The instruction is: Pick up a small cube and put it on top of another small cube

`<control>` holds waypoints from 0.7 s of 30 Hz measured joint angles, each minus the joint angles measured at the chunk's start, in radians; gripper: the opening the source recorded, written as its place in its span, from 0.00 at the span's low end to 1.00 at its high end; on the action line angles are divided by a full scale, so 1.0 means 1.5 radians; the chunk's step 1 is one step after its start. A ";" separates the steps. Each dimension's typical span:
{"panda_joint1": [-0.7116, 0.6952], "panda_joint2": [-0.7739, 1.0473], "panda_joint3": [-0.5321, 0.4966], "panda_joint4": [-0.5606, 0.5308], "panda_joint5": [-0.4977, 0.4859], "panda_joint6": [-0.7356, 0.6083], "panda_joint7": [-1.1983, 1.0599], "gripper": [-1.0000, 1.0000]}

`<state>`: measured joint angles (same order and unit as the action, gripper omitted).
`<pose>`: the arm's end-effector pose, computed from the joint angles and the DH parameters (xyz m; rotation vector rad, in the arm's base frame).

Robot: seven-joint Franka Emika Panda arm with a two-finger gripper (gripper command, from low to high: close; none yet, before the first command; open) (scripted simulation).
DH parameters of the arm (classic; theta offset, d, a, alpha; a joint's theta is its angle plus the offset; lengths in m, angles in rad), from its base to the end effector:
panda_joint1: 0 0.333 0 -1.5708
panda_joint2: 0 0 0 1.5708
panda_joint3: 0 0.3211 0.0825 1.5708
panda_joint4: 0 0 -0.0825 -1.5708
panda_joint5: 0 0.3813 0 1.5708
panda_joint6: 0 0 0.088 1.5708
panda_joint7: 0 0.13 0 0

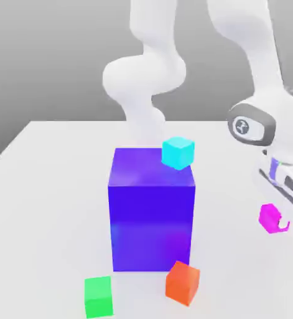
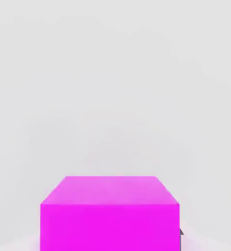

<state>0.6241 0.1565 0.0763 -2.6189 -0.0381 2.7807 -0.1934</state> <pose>0.3299 0.2817 0.1815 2.8090 1.4065 0.0097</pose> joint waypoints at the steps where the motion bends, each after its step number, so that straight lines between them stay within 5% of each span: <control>1: -0.017 0.000 -0.019 0.010 0.006 -0.010 0.008 0.00; 15: -0.257 -0.012 -0.293 0.084 0.089 -0.106 0.198 0.00; 19: -0.299 0.069 -0.272 0.092 0.165 -0.040 0.167 0.00; 20: -0.308 0.087 -0.262 0.093 0.179 -0.025 0.157 1.00; 21: -0.308 0.087 -0.262 0.093 0.179 -0.025 0.157 1.00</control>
<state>0.1623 0.2864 -0.3169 -2.4797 0.2309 2.7426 0.0421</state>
